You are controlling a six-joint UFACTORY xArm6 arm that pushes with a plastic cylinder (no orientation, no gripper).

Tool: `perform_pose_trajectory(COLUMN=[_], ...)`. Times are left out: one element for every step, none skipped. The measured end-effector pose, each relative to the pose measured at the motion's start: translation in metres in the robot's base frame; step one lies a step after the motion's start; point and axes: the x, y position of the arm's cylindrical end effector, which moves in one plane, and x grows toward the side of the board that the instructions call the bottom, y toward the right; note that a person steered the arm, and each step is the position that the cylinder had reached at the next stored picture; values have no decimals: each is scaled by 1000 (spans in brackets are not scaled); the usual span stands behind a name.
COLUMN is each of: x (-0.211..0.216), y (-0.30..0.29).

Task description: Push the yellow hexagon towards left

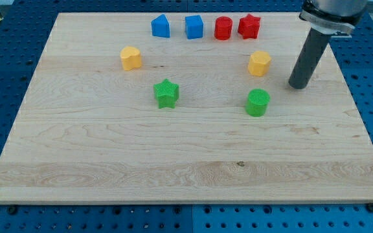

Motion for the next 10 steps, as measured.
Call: perform_pose_trajectory(x=[-20, -25, -41, -41, -41, -41, -41, -41, -41, -39], y=[-1, -1, -1, -5, -30, -63, -97, -119, -137, -128])
